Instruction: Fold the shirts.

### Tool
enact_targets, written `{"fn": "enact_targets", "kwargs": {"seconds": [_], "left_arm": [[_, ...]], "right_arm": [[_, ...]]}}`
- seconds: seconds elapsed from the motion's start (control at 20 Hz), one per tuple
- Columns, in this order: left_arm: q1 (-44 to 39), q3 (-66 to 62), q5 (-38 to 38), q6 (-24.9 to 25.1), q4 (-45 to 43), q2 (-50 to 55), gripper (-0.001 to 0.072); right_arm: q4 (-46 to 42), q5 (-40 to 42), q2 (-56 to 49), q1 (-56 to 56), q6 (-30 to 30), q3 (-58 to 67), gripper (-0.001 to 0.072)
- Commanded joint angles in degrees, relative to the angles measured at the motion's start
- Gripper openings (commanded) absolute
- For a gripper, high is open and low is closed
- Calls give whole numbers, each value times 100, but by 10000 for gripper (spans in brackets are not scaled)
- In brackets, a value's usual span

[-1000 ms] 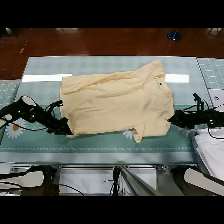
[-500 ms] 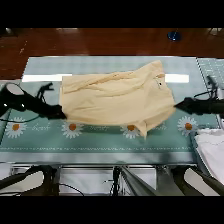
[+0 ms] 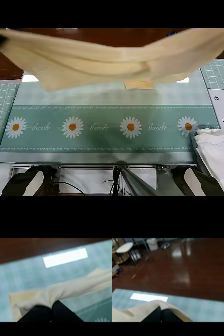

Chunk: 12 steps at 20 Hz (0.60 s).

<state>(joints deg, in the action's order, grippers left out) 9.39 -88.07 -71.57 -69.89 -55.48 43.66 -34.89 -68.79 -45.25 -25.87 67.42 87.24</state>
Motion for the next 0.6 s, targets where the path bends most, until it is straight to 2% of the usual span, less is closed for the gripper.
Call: {"fn": "enact_targets", "kwargs": {"seconds": [0.0,0.2,0.35,0.45,0.55], "left_arm": [[0,-968,256,-208,-116,-748,32],[0,-1471,254,-393,-396,-1327,31],[0,-1816,249,-446,-529,-1613,31],[0,-2048,-15,-758,-1106,-1690,31],[0,-2096,-734,-1032,-1714,-1672,31]], "right_arm": [[-839,59,107,-2,885,1969,26],[-1700,-57,109,-2,1502,3488,25],[-1829,-337,166,-2,1735,3755,25],[-2046,-944,173,-2,1803,3755,25],[-2579,-1700,111,-2,1803,3748,25]]}}
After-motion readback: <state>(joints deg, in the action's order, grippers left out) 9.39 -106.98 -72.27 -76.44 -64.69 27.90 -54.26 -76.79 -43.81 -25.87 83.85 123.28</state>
